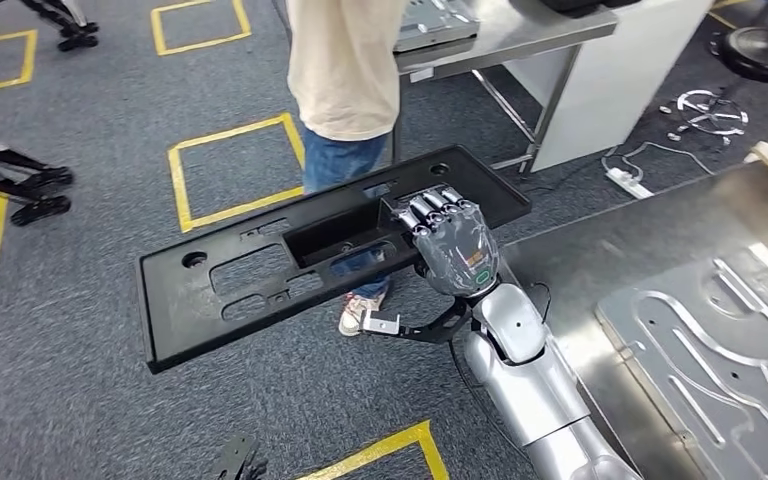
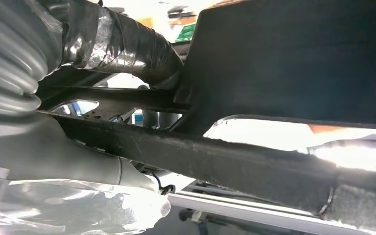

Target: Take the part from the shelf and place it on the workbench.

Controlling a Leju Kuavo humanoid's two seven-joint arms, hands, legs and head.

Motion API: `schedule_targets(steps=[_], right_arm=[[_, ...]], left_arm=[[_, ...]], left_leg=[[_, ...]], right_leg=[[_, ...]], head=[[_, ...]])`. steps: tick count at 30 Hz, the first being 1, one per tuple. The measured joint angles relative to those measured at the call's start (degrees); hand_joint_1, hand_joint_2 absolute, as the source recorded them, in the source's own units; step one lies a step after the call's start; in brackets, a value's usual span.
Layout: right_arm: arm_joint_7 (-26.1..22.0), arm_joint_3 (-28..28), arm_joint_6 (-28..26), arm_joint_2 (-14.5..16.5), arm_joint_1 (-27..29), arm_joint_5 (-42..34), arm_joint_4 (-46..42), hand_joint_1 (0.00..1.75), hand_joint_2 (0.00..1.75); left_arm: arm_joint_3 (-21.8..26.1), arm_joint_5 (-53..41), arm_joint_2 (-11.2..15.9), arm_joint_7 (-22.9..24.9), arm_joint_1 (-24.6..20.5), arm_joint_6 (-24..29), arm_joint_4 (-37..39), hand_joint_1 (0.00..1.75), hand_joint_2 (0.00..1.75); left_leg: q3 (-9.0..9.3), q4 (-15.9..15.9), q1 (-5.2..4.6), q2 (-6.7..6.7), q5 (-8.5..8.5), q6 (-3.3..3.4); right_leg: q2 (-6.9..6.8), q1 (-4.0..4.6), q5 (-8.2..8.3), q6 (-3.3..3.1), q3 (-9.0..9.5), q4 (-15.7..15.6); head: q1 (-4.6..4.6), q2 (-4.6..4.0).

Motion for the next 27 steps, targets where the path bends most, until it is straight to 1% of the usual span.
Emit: schedule_targets(steps=[1,2,3,4,5,6,7,8,9,10,11,12,13,14,15,16,17,18,19,20,21,22,23,24,25,26,27], right_arm=[[0.00,0.00,0.00,0.00,0.17,0.00,0.04,1.75,1.75],[-0.01,0.00,0.00,0.00,0.29,0.00,0.07,1.75,1.75],[-0.01,0.00,0.00,0.01,0.35,0.00,0.09,1.75,1.75],[-0.01,0.00,0.00,0.01,0.36,0.01,0.09,1.75,1.75],[-0.02,0.00,0.00,0.02,0.32,0.01,0.08,1.75,1.75],[-0.02,0.00,-0.01,0.04,0.30,0.01,0.07,1.75,1.75],[-0.04,0.00,-0.01,0.05,0.32,0.01,0.07,1.75,1.75],[-0.07,0.00,-0.01,0.05,0.37,0.00,0.05,1.75,1.75],[-0.11,-0.01,-0.02,0.03,0.47,0.00,0.05,1.75,1.75],[-0.15,-0.01,-0.02,-0.01,0.55,-0.02,0.04,1.75,1.75],[-0.18,-0.02,-0.02,-0.04,0.55,-0.04,0.02,1.75,1.75],[-0.20,-0.02,-0.02,-0.07,0.51,-0.07,0.00,1.75,1.75],[-0.21,-0.01,-0.02,-0.09,0.48,-0.10,-0.02,1.75,1.75],[-0.21,0.01,-0.02,-0.09,0.51,-0.11,-0.02,1.75,1.75],[-0.22,0.02,-0.02,-0.11,0.62,-0.12,-0.01,1.75,1.75],[-0.22,0.02,-0.02,-0.13,0.74,-0.13,0.02,1.75,1.75],[-0.22,0.02,-0.02,-0.14,0.82,-0.13,0.04,1.75,1.75],[-0.22,0.02,-0.02,-0.16,0.83,-0.13,0.06,1.75,1.75],[-0.22,0.02,-0.02,-0.16,0.77,-0.14,0.06,1.75,1.75],[-0.22,0.03,-0.02,-0.14,0.66,-0.14,0.04,1.75,1.75],[-0.22,0.04,-0.02,-0.12,0.56,-0.15,-0.01,1.75,1.75],[-0.22,0.05,-0.02,-0.09,0.48,-0.16,-0.06,1.75,1.75],[-0.22,0.06,-0.02,-0.08,0.46,-0.16,-0.09,1.75,1.75],[-0.22,0.06,-0.02,-0.10,0.47,-0.16,-0.11,1.75,1.75],[-0.22,0.06,-0.02,-0.11,0.49,-0.16,-0.11,1.75,1.75],[-0.22,0.06,-0.02,-0.13,0.47,-0.16,-0.11,1.75,1.75],[-0.22,0.06,-0.02,-0.13,0.43,-0.15,-0.12,1.75,1.75]], left_arm=[[0.00,-0.01,0.01,0.01,0.08,0.01,0.00,0.00,1.75],[0.00,-0.01,0.03,0.01,0.10,0.01,0.00,0.00,1.75],[0.00,-0.01,0.04,0.01,0.08,0.02,0.00,0.00,1.75],[0.00,-0.01,0.08,0.01,0.04,0.04,0.00,0.00,1.75],[0.00,-0.01,0.11,-0.01,0.03,0.06,0.00,0.00,1.75],[0.00,-0.01,0.13,-0.01,0.06,0.08,0.00,0.00,1.75],[0.00,-0.01,0.14,-0.01,0.12,0.09,0.00,0.00,1.75],[0.00,0.00,0.14,-0.02,0.15,0.08,0.00,0.00,1.75],[0.00,0.01,0.10,-0.02,0.16,0.08,-0.02,0.00,1.75],[0.00,0.02,0.09,-0.05,0.10,0.09,-0.03,0.00,1.75],[0.00,0.03,0.07,-0.09,0.03,0.09,-0.05,0.00,1.75],[0.00,0.03,0.05,-0.12,0.02,0.09,-0.07,0.00,1.75],[0.00,0.04,0.08,-0.15,0.08,0.09,-0.07,0.00,1.75],[0.00,0.06,0.09,-0.16,0.21,0.09,-0.07,0.00,1.75],[0.00,0.08,0.10,-0.16,0.34,0.09,-0.06,0.00,1.75],[0.00,0.10,0.12,-0.16,0.41,0.09,-0.06,0.00,1.75],[0.00,0.13,0.13,-0.16,0.41,0.09,-0.06,0.00,1.75],[0.00,0.14,0.13,-0.16,0.37,0.09,-0.06,0.00,1.75],[0.00,0.15,0.13,-0.17,0.32,0.09,-0.07,0.00,1.75],[0.00,0.17,0.12,-0.19,0.28,0.09,-0.07,0.00,1.75],[0.00,0.20,0.12,-0.21,0.27,0.09,-0.07,0.00,1.75],[0.00,0.25,0.12,-0.24,0.28,0.09,-0.07,0.00,1.75],[0.00,0.30,0.12,-0.27,0.29,0.09,-0.07,0.00,1.75],[0.00,0.34,0.11,-0.28,0.28,0.09,-0.07,0.00,1.75],[0.00,0.40,0.11,-0.30,0.23,0.09,-0.07,0.00,1.75],[0.00,0.44,0.11,-0.32,0.14,0.08,-0.07,0.00,1.75],[0.00,0.50,0.11,-0.33,0.08,0.08,-0.07,0.00,1.75]], left_leg=[[-0.28,0.43,0.03,-0.09,0.66,0.02],[0.48,-1.40,0.09,-0.27,2.38,0.07],[1.93,-4.73,0.19,-0.72,4.60,0.14],[3.56,-8.39,0.34,-2.02,6.35,0.25],[4.93,-11.54,0.49,-3.29,7.45,0.35],[5.69,-13.39,0.55,-4.30,7.87,0.50],[6.01,-14.23,0.52,-4.91,7.81,0.67],[6.08,-14.52,0.42,-4.53,7.90,0.88],[6.05,-14.61,0.49,-3.91,8.12,1.28],[6.10,-14.85,0.58,-3.28,8.38,1.70],[6.15,-15.12,0.66,-2.60,8.63,2.17],[6.15,-15.32,0.71,-1.89,8.81,2.57],[6.11,-15.36,0.54,-1.19,8.86,2.79],[6.04,-15.34,0.40,-0.45,8.86,2.93],[5.98,-15.33,0.29,0.31,8.85,2.97],[5.94,-15.32,0.23,1.03,8.83,2.98],[5.94,-15.31,0.17,1.72,8.80,2.98],[6.01,-15.31,0.11,2.38,8.73,2.96],[6.13,-15.31,0.03,2.98,8.64,2.89],[6.20,-15.27,-0.17,3.55,8.50,2.75],[6.27,-15.26,-0.34,4.10,8.38,2.57],[6.33,-15.26,-0.49,4.65,8.28,2.35],[6.40,-15.31,-0.61,5.23,8.21,2.09],[6.56,-15.40,-0.63,5.84,8.12,1.82],[6.66,-15.25,-0.55,5.72,7.79,1.48],[6.51,-14.57,-0.45,4.84,7.07,1.14],[5.84,-12.83,-0.35,3.43,5.81,0.86]], right_leg=[[0.83,-0.01,0.02,0.01,0.00,0.08],[1.64,-0.04,0.02,0.04,0.01,0.20],[2.38,-0.07,-0.01,0.10,0.02,0.36],[3.08,-0.07,-0.03,0.24,-0.04,0.54],[3.78,-0.05,-0.03,0.49,-0.23,0.78],[4.42,-0.05,0.08,0.86,-0.51,0.92],[5.07,-0.08,0.27,1.30,-0.81,0.92],[5.69,-0.12,0.53,1.74,-1.07,0.84],[5.96,-0.21,0.67,2.12,-1.25,0.75],[5.30,-0.14,0.39,2.41,-1.49,1.08],[4.01,-0.05,-0.48,2.63,-2.09,2.33],[2.33,0.00,-1.97,2.78,-3.17,4.74],[0.68,0.07,-3.82,2.92,-4.71,8.18],[-0.21,0.02,-5.53,3.02,-6.43,11.95],[-0.66,-0.02,-6.58,3.09,-7.76,14.95],[-0.88,-0.03,-6.66,3.09,-8.27,16.26],[-1.05,-0.02,-5.69,3.00,-7.67,15.37],[-1.40,0.03,-3.97,2.81,-5.96,12.40],[-2.42,0.21,-2.34,2.48,-3.71,8.26],[-3.59,0.58,-1.16,2.13,-1.69,4.47],[-4.51,0.92,-0.55,1.77,-0.33,1.80],[-5.03,1.24,-0.53,1.49,0.20,0.52],[-4.67,1.44,-0.55,1.29,0.18,0.35],[-3.98,1.32,-0.43,1.02,0.12,0.24],[-3.33,1.14,-0.29,0.76,0.19,-0.01],[-2.74,0.92,-0.10,0.45,0.29,-0.27],[-2.17,0.67,0.10,0.14,0.39,-0.53]], head=[[-0.01,0.00],[-0.01,0.00],[-0.01,0.00],[-0.01,0.00],[0.01,0.00],[0.00,0.00],[-0.01,0.00],[-0.01,0.00],[-0.02,0.00],[0.05,0.00],[0.13,0.00],[0.21,0.00],[0.29,0.00],[0.32,0.00],[0.33,0.00],[0.33,0.00],[0.33,0.00],[0.33,0.00],[0.33,0.00],[0.33,0.00],[0.32,0.00],[0.31,0.00],[0.31,0.00],[0.29,0.00],[0.31,0.00],[0.31,0.00],[0.30,0.00]])
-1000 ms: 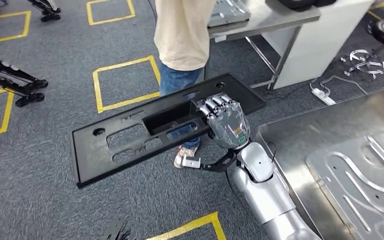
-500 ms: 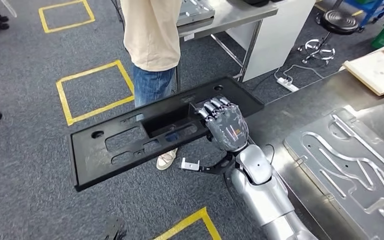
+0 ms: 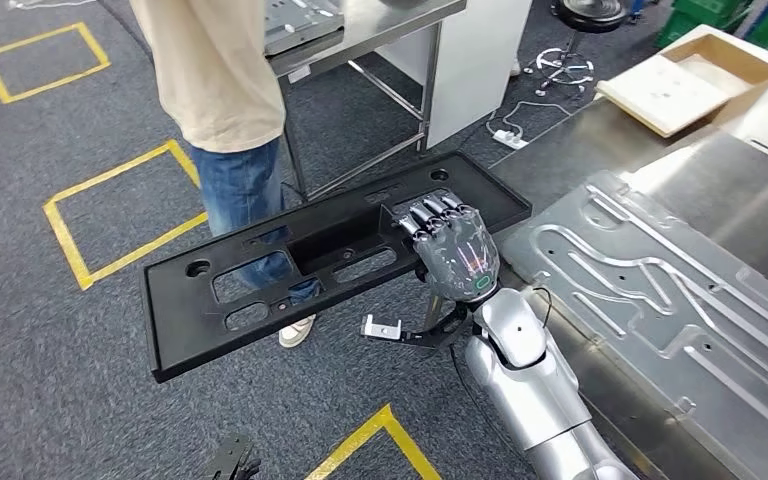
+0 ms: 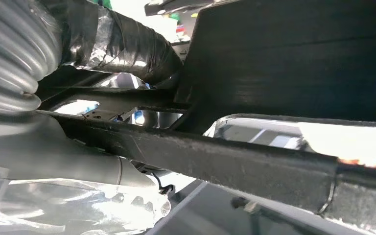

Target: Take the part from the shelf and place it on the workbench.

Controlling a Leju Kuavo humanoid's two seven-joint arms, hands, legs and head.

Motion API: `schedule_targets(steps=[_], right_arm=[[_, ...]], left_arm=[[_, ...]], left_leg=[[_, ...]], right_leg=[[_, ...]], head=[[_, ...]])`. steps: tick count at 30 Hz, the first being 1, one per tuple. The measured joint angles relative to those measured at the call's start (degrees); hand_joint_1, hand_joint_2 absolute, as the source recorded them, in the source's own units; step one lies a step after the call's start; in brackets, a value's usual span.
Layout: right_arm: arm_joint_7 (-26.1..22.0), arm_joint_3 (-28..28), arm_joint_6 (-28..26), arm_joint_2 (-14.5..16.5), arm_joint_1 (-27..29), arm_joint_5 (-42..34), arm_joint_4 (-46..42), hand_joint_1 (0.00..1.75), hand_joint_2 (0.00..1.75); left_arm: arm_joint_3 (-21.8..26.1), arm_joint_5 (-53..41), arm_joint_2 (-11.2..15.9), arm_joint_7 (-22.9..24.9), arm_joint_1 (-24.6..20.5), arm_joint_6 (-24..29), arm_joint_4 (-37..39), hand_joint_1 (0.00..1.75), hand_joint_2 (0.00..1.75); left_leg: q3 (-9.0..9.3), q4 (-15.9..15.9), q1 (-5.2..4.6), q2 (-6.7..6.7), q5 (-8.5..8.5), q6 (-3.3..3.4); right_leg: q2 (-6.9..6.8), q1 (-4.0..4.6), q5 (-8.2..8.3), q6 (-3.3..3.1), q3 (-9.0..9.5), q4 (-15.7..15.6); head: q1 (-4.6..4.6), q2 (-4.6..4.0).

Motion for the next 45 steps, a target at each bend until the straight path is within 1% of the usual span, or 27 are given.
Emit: schedule_targets(steps=[2,3,4,5,7,9,11,13,15,17,19,20,22,24,26,28,30,32,34,35,36,37,39,41,43,44,45], right_arm=[[0.00,0.00,0.00,0.05,-0.06,0.00,0.02,1.75,1.75],[0.00,0.01,0.01,0.06,-0.04,0.00,0.03,1.75,1.75],[0.00,0.01,0.02,0.07,0.02,0.00,0.04,1.75,1.75],[0.00,0.01,0.02,0.07,0.08,0.00,0.05,1.75,1.75],[0.00,0.01,0.02,0.06,0.16,-0.01,0.07,1.75,1.75],[0.00,0.00,0.02,0.08,0.15,-0.03,0.05,1.75,1.75],[0.00,-0.02,0.01,0.12,0.22,-0.04,0.03,1.75,1.75],[0.00,-0.10,0.00,0.08,0.42,0.00,0.02,1.75,1.75],[-0.01,-0.23,0.00,0.00,0.43,0.04,0.00,1.75,1.75],[-0.05,-0.28,0.00,-0.02,0.35,0.03,-0.01,1.75,1.75],[-0.15,-0.29,0.00,-0.05,0.49,0.02,0.05,1.75,1.75],[-0.26,-0.31,0.00,-0.08,0.58,0.02,0.11,1.75,1.75],[-0.44,-0.33,0.00,-0.11,0.61,0.02,0.17,1.75,1.75],[-0.52,-0.34,0.00,-0.10,0.44,0.02,0.17,1.75,1.75],[-0.54,-0.36,0.00,-0.07,0.30,0.01,0.14,1.75,1.75],[-0.58,-0.45,0.00,-0.06,0.30,0.01,0.10,1.75,1.75],[-0.65,-0.54,0.01,-0.06,0.21,0.02,0.06,1.75,1.75],[-0.68,-0.54,0.01,0.02,0.06,0.02,0.07,1.75,1.75],[-0.68,-0.54,0.02,0.09,0.05,0.04,0.20,1.75,1.75],[-0.68,-0.54,0.02,0.10,0.10,0.07,0.29,1.75,1.75],[-0.68,-0.54,0.02,0.10,0.14,0.08,0.38,1.75,1.75],[-0.69,-0.54,0.02,0.10,0.15,0.09,0.41,1.75,1.75],[-0.74,-0.54,0.02,0.11,0.10,0.09,0.41,1.75,1.75],[-0.85,-0.55,0.02,0.15,0.08,0.09,0.37,1.75,1.75],[-0.96,-0.63,0.00,0.16,0.22,0.10,0.34,1.75,1.75],[-1.00,-0.71,0.00,0.14,0.33,0.11,0.31,1.75,1.75],[-1.01,-0.80,0.00,0.10,0.37,0.12,0.27,1.75,1.75]], left_arm=[[0.00,0.09,0.01,-0.01,0.03,-0.03,0.00,0.00,1.75],[0.00,0.13,0.01,0.00,0.13,-0.04,0.00,0.00,1.75],[0.00,0.14,0.01,0.01,0.24,-0.06,0.00,0.00,1.75],[0.00,0.15,0.01,0.01,0.32,-0.07,0.00,0.00,1.75],[0.00,0.15,0.03,0.04,0.32,-0.08,0.00,0.00,1.75],[0.00,0.11,0.06,0.13,0.23,-0.08,0.00,0.00,1.75],[0.00,0.03,0.09,0.23,0.23,-0.08,0.00,0.00,1.75],[0.00,-0.07,0.06,0.30,0.12,-0.07,0.00,0.00,1.75],[0.00,-0.24,0.02,0.28,-0.15,-0.07,-0.01,0.00,1.75],[0.00,-0.41,0.01,0.29,-0.18,-0.09,-0.02,0.00,1.75],[0.00,-0.50,0.03,0.34,-0.07,-0.11,-0.02,0.00,1.75],[0.00,-0.51,0.04,0.36,-0.08,-0.13,-0.02,0.00,1.75],[0.00,-0.52,0.03,0.37,-0.19,-0.17,-0.02,0.00,1.75],[0.00,-0.52,0.01,0.37,-0.32,-0.21,-0.02,0.00,1.75],[0.00,-0.52,0.02,0.37,-0.37,-0.22,-0.02,0.00,1.75],[0.00,-0.55,0.01,0.38,-0.45,-0.22,-0.02,0.00,1.75],[0.00,-0.62,0.00,0.39,-0.63,-0.23,-0.02,0.00,1.75],[0.00,-0.68,0.01,0.41,-0.64,-0.23,-0.02,0.00,1.75],[0.00,-0.75,0.02,0.50,-0.44,-0.23,-0.02,0.00,1.75],[0.00,-0.80,0.03,0.56,-0.36,-0.23,-0.02,0.00,1.75],[0.00,-0.85,0.03,0.62,-0.34,-0.23,-0.02,0.00,1.75],[0.00,-0.90,0.03,0.65,-0.36,-0.23,-0.02,0.00,1.75],[0.00,-0.92,0.06,0.70,-0.44,-0.23,-0.02,0.00,1.75],[0.00,-0.97,0.10,0.79,-0.43,-0.26,-0.02,0.00,1.75],[0.00,-1.02,0.10,0.87,-0.46,-0.31,-0.03,0.00,1.75],[0.00,-1.03,0.08,0.88,-0.53,-0.33,-0.03,0.00,1.75],[0.00,-1.04,0.05,0.87,-0.63,-0.36,-0.03,0.00,1.75]], left_leg=[[-2.90,6.45,0.18,-2.85,-3.49,-0.35],[-4.53,9.87,0.22,-3.38,-4.83,-0.46],[-5.60,12.00,0.27,-3.53,-5.24,-0.58],[-5.78,12.13,0.33,-3.58,-4.47,-0.67],[-3.60,6.89,0.59,-4.43,-0.53,-0.73],[-0.96,0.75,0.91,-6.93,2.07,-0.62],[-0.11,-1.35,0.89,-8.13,2.24,-0.31],[0.02,-1.83,0.93,-6.98,2.59,0.38],[0.18,-2.35,1.07,-5.66,3.02,1.24],[0.23,-2.51,0.90,-4.20,3.11,1.73],[0.20,-2.48,0.76,-2.63,3.02,1.86],[0.21,-2.48,0.74,-1.88,2.96,1.86],[0.41,-2.47,0.73,-0.54,2.76,1.75],[0.70,-2.44,0.53,0.58,2.45,1.40],[0.90,-2.49,0.20,1.58,2.20,0.83],[1.09,-2.60,0.09,2.47,1.93,0.16],[0.70,-1.13,0.26,0.94,0.54,-0.37],[-1.72,4.54,0.42,-2.08,-2.71,-0.59],[-5.26,11.67,0.42,-3.35,-5.34,-0.64],[-6.20,13.23,0.42,-3.52,-5.22,-0.62],[-6.18,12.63,0.42,-3.61,-4.00,-0.55],[-5.16,9.94,0.43,-3.88,-1.90,-0.44],[-2.25,2.66,0.57,-6.19,1.78,-0.14],[-0.73,-1.08,0.61,-8.14,2.74,0.08],[-0.52,-1.56,0.54,-7.56,2.77,0.44],[-0.41,-1.87,0.59,-6.94,3.01,0.78],[-0.27,-2.19,0.68,-6.29,3.25,1.17]], right_leg=[[1.19,-0.14,0.21,-0.36,-0.04,-0.11],[1.89,-0.13,0.25,-0.44,-0.11,-0.07],[2.63,-0.12,0.26,-0.46,-0.15,0.00],[3.40,-0.14,0.26,-0.46,-0.17,0.11],[4.92,-0.24,0.17,-0.31,-0.23,0.49],[6.31,-0.24,0.11,0.16,-0.66,1.06],[7.60,-0.39,0.40,0.88,-1.32,1.31],[8.17,-0.48,0.71,1.63,-1.71,1.23],[5.65,-0.26,-0.53,2.17,-2.62,3.00],[2.39,-0.29,-3.86,2.49,-5.44,9.12],[1.43,-0.54,-6.14,2.70,-8.43,15.47],[1.25,-0.63,-5.84,2.74,-8.73,16.20],[0.50,-0.68,-2.72,2.58,-5.99,11.31],[-1.77,-0.16,-0.35,2.13,-2.06,3.96],[-2.78,0.44,-0.09,1.61,-0.76,1.02],[-1.48,0.43,0.10,1.02,-0.91,0.79],[-0.30,0.09,0.37,0.35,-0.72,0.36],[0.87,-0.12,0.53,-0.16,-0.59,0.15],[2.35,-0.05,0.55,-0.35,-0.62,0.23],[3.18,-0.01,0.55,-0.36,-0.63,0.32],[4.01,0.01,0.54,-0.35,-0.63,0.44],[4.82,-0.01,0.52,-0.32,-0.62,0.59],[6.30,-0.07,0.44,-0.07,-0.85,1.06],[7.62,-0.26,0.61,0.52,-1.48,1.39],[8.84,-0.44,1.04,1.35,-1.97,1.22],[8.48,-0.39,1.03,1.68,-2.07,1.27],[7.26,-0.23,0.52,1.95,-2.41,1.96]], head=[[-0.01,0.00],[-0.01,0.00],[-0.01,0.00],[0.00,0.00],[-0.01,0.00],[0.01,0.00],[0.00,0.00],[0.00,0.00],[0.09,0.00],[0.17,0.00],[0.17,0.00],[0.18,0.00],[0.17,0.00],[0.16,0.00],[0.14,0.00],[0.14,0.00],[0.14,0.00],[0.12,0.00],[0.11,0.00],[0.11,0.00],[0.11,0.00],[0.11,0.00],[0.12,0.00],[0.12,0.00],[0.12,0.00],[0.13,0.00],[0.19,0.00]])
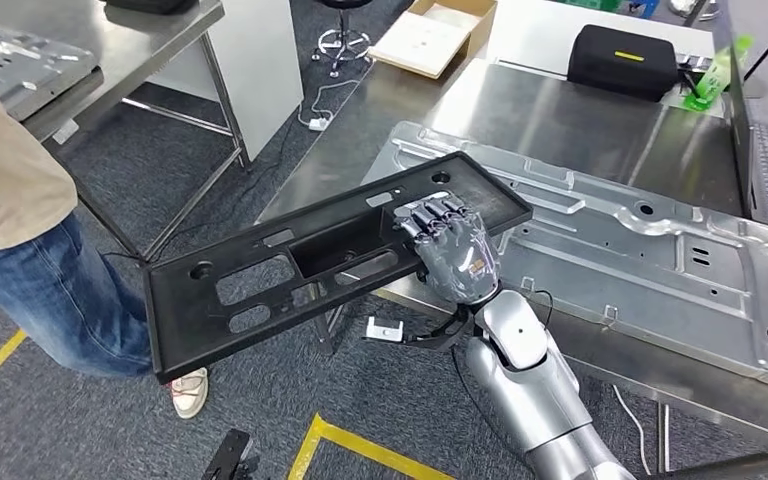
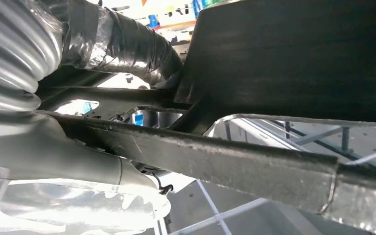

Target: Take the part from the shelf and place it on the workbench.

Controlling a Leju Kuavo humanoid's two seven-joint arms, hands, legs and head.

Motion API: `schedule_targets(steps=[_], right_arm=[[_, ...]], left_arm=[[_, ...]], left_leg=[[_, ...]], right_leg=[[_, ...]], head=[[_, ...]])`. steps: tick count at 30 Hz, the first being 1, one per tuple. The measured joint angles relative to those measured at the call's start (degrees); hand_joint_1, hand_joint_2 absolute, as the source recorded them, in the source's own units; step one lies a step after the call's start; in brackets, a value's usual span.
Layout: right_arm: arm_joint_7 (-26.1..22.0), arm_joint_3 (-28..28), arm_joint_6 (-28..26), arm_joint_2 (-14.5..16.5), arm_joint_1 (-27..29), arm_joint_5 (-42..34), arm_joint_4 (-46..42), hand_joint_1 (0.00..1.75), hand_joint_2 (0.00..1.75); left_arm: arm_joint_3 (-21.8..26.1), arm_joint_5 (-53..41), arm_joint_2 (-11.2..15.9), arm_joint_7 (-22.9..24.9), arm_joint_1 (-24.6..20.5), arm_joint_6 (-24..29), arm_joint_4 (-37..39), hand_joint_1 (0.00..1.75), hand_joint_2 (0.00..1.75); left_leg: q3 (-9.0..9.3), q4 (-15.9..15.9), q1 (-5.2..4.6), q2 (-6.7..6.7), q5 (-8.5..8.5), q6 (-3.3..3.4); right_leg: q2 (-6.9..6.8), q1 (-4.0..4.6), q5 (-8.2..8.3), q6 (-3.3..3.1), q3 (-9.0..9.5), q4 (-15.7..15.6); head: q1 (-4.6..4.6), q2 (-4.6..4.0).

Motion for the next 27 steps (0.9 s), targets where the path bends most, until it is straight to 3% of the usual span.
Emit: schedule_targets(steps=[1,3,5,6,7,9,11,14,16,18,19,20,21,22,24,26,27], right_arm=[[0.00,-0.07,0.00,-0.03,-0.03,0.01,-0.04,1.75,1.75],[0.00,-0.11,0.00,-0.04,-0.05,0.01,-0.08,1.75,1.75],[0.00,-0.13,0.01,-0.08,0.18,0.01,-0.06,1.75,1.75],[0.00,-0.13,0.01,-0.10,0.30,0.01,-0.04,1.75,1.75],[0.00,-0.14,0.01,-0.12,0.37,0.01,-0.04,1.75,1.75],[0.00,-0.14,0.01,-0.12,0.29,0.01,-0.08,1.75,1.75],[0.00,-0.14,0.00,-0.08,0.12,0.01,-0.13,1.75,1.75],[0.00,-0.26,0.00,-0.08,0.11,0.02,-0.21,1.75,1.75],[0.00,-0.34,0.00,-0.07,0.05,0.03,-0.29,1.75,1.75],[0.00,-0.36,0.01,0.04,-0.04,0.03,-0.31,1.75,1.75],[0.00,-0.36,0.02,0.09,-0.02,0.04,-0.28,1.75,1.75],[0.00,-0.36,0.02,0.14,0.07,0.07,-0.25,1.75,1.75],[0.00,-0.36,0.02,0.14,0.17,0.09,-0.22,1.75,1.75],[0.00,-0.36,0.02,0.14,0.23,0.11,-0.20,1.75,1.75],[0.00,-0.36,0.02,0.14,0.25,0.10,-0.20,1.75,1.75],[0.00,-0.36,0.02,0.18,0.17,0.05,-0.21,1.75,1.75],[0.00,-0.36,0.02,0.21,0.18,0.02,-0.22,1.75,1.75]], left_arm=[[0.00,-0.01,-0.02,-0.01,-0.07,-0.02,-0.01,0.00,1.75],[0.00,-0.01,-0.01,-0.01,-0.03,-0.04,-0.01,0.00,1.75],[0.00,-0.01,0.03,0.00,0.14,-0.04,-0.01,0.00,1.75],[0.00,-0.01,0.05,0.00,0.17,-0.04,-0.01,0.00,1.75],[0.00,-0.01,0.06,0.00,0.16,-0.04,-0.01,0.00,1.75],[0.00,-0.01,0.05,0.00,0.07,-0.04,-0.01,0.00,1.75],[0.00,-0.01,0.05,0.01,-0.01,-0.04,-0.01,0.00,1.75],[0.00,-0.01,-0.01,0.01,-0.15,-0.04,-0.01,0.00,1.75],[0.00,-0.01,-0.05,-0.01,-0.27,-0.04,-0.01,0.00,1.75],[0.00,-0.01,-0.04,-0.01,-0.17,-0.04,-0.01,0.00,1.75],[0.00,-0.01,-0.03,0.00,-0.03,-0.04,-0.01,0.00,1.75],[0.00,-0.01,-0.02,0.01,0.11,-0.04,-0.01,0.00,1.75],[0.00,-0.01,-0.02,0.02,0.21,-0.04,-0.01,0.00,1.75],[0.00,-0.01,-0.02,0.02,0.25,-0.04,-0.01,0.00,1.75],[0.00,-0.01,0.00,0.02,0.23,-0.04,-0.01,0.00,1.75],[0.00,-0.01,0.03,0.02,0.21,-0.04,-0.01,0.00,1.75],[0.00,-0.01,0.05,0.02,0.23,-0.04,-0.01,0.00,1.75]], left_leg=[[0.12,-0.31,0.07,0.70,0.19,0.36],[0.18,-0.46,-0.13,2.16,0.25,0.75],[0.17,-0.45,-0.26,3.73,0.16,0.85],[0.19,-0.45,-0.28,4.49,0.09,0.85],[0.28,-0.44,-0.29,5.21,0.02,0.78],[0.58,-0.45,-0.39,6.48,-0.24,0.46],[0.84,-0.46,-0.62,7.53,-0.55,-0.05],[1.25,-0.61,-0.69,8.65,-0.99,-0.97],[0.69,1.36,-0.47,6.62,-2.65,-1.51],[-2.10,7.72,-0.29,3.69,-6.14,-1.77],[-3.99,11.57,-0.28,3.07,-7.73,-1.88],[-5.52,14.46,-0.27,2.81,-8.49,-1.98],[-6.20,15.38,-0.25,2.71,-8.05,-2.04],[-5.83,14.08,-0.20,2.61,-6.51,-2.07],[-2.93,7.14,0.12,1.16,-2.33,-2.03],[-0.68,1.87,0.39,-0.90,-0.60,-1.89],[-0.41,1.18,0.37,-1.42,-0.76,-1.72]], right_leg=[[-1.72,0.15,-1.13,0.23,-0.82,1.78],[-5.00,0.05,-4.64,0.57,-3.94,8.43],[-5.87,-0.31,-6.57,0.85,-6.69,14.14],[-6.05,-0.42,-6.08,0.93,-6.70,14.32],[-6.36,-0.49,-4.64,0.92,-5.48,12.19],[-8.29,-0.15,-1.38,0.56,-1.04,4.26],[-9.71,0.47,-0.10,-0.18,1.60,-0.86],[-8.34,0.68,-0.03,-1.12,1.75,-1.75],[-7.20,0.31,0.28,-1.87,2.14,-2.36],[-6.05,0.12,0.40,-2.37,2.34,-2.59],[-5.38,0.14,0.39,-2.49,2.32,-2.53],[-4.61,0.16,0.37,-2.52,2.29,-2.43],[-3.78,0.16,0.31,-2.51,2.26,-2.26],[-2.93,0.13,0.24,-2.44,2.25,-2.04],[-1.32,-0.02,-0.06,-2.12,2.14,-1.43],[0.05,-0.06,-0.24,-1.56,1.58,-0.69],[0.65,-0.12,-0.17,-1.23,1.24,-0.54]], head=[[0.04,0.00],[0.11,0.00],[0.11,0.00],[0.12,0.00],[0.11,0.00],[0.12,0.00],[0.11,0.00],[0.09,0.00],[0.09,0.00],[0.08,0.00],[0.06,0.00],[0.07,0.00],[0.07,0.00],[0.06,0.00],[0.07,0.00],[0.08,0.00],[0.08,0.00]])
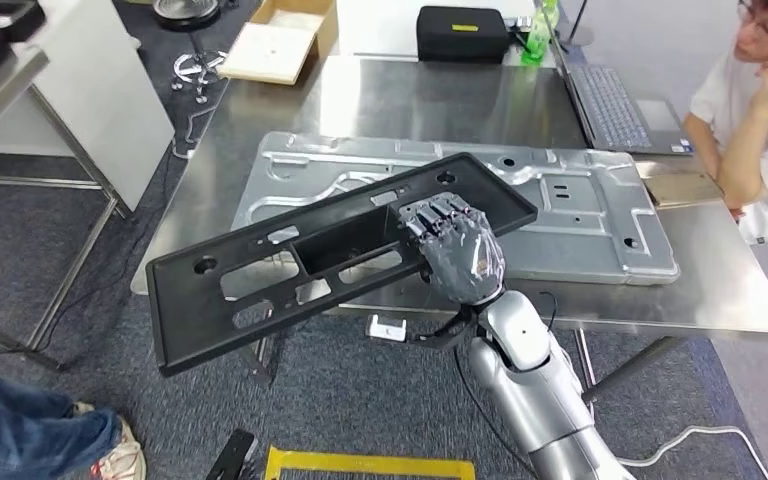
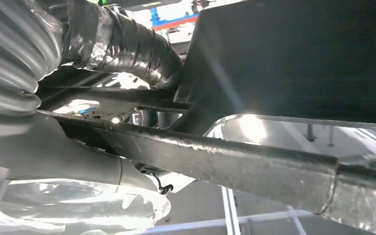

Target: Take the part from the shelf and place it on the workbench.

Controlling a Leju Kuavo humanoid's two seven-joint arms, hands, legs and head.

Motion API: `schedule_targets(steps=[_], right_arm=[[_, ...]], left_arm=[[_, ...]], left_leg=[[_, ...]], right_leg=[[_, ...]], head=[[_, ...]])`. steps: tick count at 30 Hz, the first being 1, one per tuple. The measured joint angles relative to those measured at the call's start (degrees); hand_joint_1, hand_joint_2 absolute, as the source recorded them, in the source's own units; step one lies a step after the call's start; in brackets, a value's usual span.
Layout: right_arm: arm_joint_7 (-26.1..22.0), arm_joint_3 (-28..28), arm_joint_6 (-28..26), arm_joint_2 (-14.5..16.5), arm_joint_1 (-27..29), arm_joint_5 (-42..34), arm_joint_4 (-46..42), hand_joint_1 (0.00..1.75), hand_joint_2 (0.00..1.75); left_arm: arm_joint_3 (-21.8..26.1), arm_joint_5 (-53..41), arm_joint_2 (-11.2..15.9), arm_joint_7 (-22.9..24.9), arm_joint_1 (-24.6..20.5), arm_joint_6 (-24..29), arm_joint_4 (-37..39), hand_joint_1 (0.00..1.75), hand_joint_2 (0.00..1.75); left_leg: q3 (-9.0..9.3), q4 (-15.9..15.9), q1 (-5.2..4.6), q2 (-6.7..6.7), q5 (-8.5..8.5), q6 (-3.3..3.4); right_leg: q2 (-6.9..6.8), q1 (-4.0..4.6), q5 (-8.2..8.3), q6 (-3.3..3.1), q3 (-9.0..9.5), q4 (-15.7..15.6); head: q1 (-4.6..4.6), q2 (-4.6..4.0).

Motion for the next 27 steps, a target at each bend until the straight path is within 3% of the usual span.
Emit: schedule_targets(steps=[2,3,4,6,8,9,10,11,12,14,17,19,20,22,24,25,27], right_arm=[[-0.01,-0.03,-0.01,0.03,0.20,-0.05,-0.01,1.75,1.75],[-0.02,-0.07,-0.01,0.01,0.31,-0.05,-0.03,1.75,1.75],[-0.03,-0.11,-0.02,-0.01,0.37,-0.05,-0.05,1.75,1.75],[-0.04,-0.15,-0.02,-0.01,0.37,-0.06,-0.12,1.75,1.75],[-0.04,-0.15,-0.02,0.01,0.50,-0.05,-0.15,1.75,1.75],[-0.03,-0.16,-0.02,-0.01,0.62,-0.05,-0.15,1.75,1.75],[-0.02,-0.16,-0.02,-0.02,0.70,-0.05,-0.14,1.75,1.75],[-0.01,-0.17,-0.02,-0.03,0.74,-0.05,-0.15,1.75,1.75],[-0.01,-0.17,-0.02,-0.02,0.74,-0.02,-0.18,1.75,1.75],[0.00,-0.24,-0.02,-0.01,0.71,0.23,-0.31,1.75,1.75],[0.02,-0.65,-0.02,-0.03,0.80,1.01,-0.53,1.75,1.75],[0.03,-0.86,-0.02,-0.01,0.87,1.22,-0.72,1.75,1.75],[0.04,-0.90,-0.02,0.03,0.84,1.23,-0.83,1.75,1.75],[0.07,-0.92,-0.01,0.15,0.80,1.24,-0.94,1.75,1.75],[0.07,-0.92,0.00,0.23,0.96,1.27,-0.93,1.75,1.75],[0.07,-0.92,0.00,0.23,1.05,1.28,-0.93,1.75,1.75],[0.07,-0.92,0.00,0.23,1.16,1.30,-0.95,1.75,1.75]], left_arm=[[0.00,0.00,-0.02,0.00,-0.03,0.01,0.00,0.00,1.75],[0.00,0.01,-0.03,-0.02,-0.13,0.02,0.00,0.00,1.75],[0.00,0.02,-0.05,-0.04,-0.22,0.03,0.00,0.00,1.75],[0.00,0.09,-0.04,-0.10,-0.24,0.04,0.00,0.00,1.75],[0.00,0.23,0.04,-0.13,-0.03,0.04,0.00,0.00,1.75],[0.00,0.30,0.09,-0.13,0.05,0.04,0.00,0.00,1.75],[0.00,0.34,0.12,-0.14,0.07,0.04,0.00,0.00,1.75],[0.00,0.36,0.14,-0.16,0.06,0.04,0.00,0.00,1.75],[0.00,0.36,0.14,-0.18,0.03,0.04,0.00,0.00,1.75],[0.00,0.35,0.14,-0.21,-0.09,0.04,0.00,0.00,1.75],[0.00,0.31,0.05,-0.26,-0.33,0.04,0.00,0.00,1.75],[0.00,0.23,0.01,-0.31,-0.43,0.03,0.00,0.00,1.75],[0.00,0.20,0.02,-0.33,-0.45,0.03,0.00,0.00,1.75],[0.00,0.20,0.07,-0.36,-0.29,0.04,0.00,0.00,1.75],[0.00,0.23,0.11,-0.34,0.00,0.04,0.00,0.00,1.75],[0.00,0.27,0.12,-0.34,0.10,0.04,0.00,0.00,1.75],[0.00,0.32,0.16,-0.34,0.15,0.04,0.00,0.00,1.75]], left_leg=[[0.04,-0.34,-0.13,0.84,0.23,0.63],[0.15,-0.62,-0.14,1.43,0.45,1.06],[0.25,-0.93,-0.13,2.04,0.67,1.50],[0.36,-1.29,-0.28,3.32,0.86,2.09],[0.36,-1.30,-0.51,4.78,0.75,2.32],[0.38,-1.30,-0.58,5.55,0.67,2.36],[0.45,-1.29,-0.62,6.29,0.57,2.35],[0.58,-1.29,-0.66,6.86,0.44,2.29],[0.78,-1.29,-0.68,7.32,0.27,2.14],[1.04,-1.31,-0.81,7.97,-0.05,1.64],[1.36,-1.53,-0.85,8.72,-0.20,0.73],[1.31,-0.82,-0.70,7.77,-0.95,0.17],[0.61,0.93,-0.65,6.75,-2.04,-0.02],[-2.78,7.91,-0.55,4.72,-5.31,-0.26],[-6.33,14.12,-0.54,4.20,-6.92,-0.48],[-6.88,14.47,-0.53,4.18,-6.15,-0.53],[-4.87,8.84,-0.48,4.14,-1.96,-0.45]], right_leg=[[0.91,-0.15,0.28,0.78,-0.44,-0.10],[0.21,-0.11,0.12,1.08,-0.62,0.11],[-1.20,-0.03,-0.54,1.34,-1.11,1.09],[-4.83,0.07,-3.39,1.68,-3.54,6.24],[-6.26,-0.12,-6.17,1.95,-6.89,13.01],[-6.50,-0.22,-6.33,2.01,-7.72,14.61],[-6.71,-0.28,-5.44,1.98,-7.48,14.11],[-7.05,-0.29,-3.75,1.86,-6.11,11.51],[-7.50,-0.25,-1.95,1.67,-3.99,7.51],[-8.27,0.25,-0.10,1.14,-0.52,1.18],[-8.04,0.85,-0.19,0.35,0.35,-0.66],[-7.76,0.60,0.01,-0.27,0.90,-1.41],[-7.64,0.41,0.12,-0.61,1.21,-1.79],[-7.26,0.27,0.11,-1.08,1.51,-1.99],[-6.70,0.36,-0.04,-1.29,1.53,-1.77],[-6.39,0.37,-0.15,-1.30,1.54,-1.60],[-5.79,0.31,-0.52,-1.14,1.60,-1.07]], head=[[-0.01,0.00],[0.01,0.00],[0.03,0.00],[0.07,0.00],[0.08,0.00],[0.08,0.00],[0.08,0.00],[0.08,0.00],[0.08,0.00],[0.08,0.00],[0.06,0.00],[0.06,0.00],[0.04,0.00],[0.02,0.00],[0.03,0.00],[0.03,0.00],[0.03,0.00]])
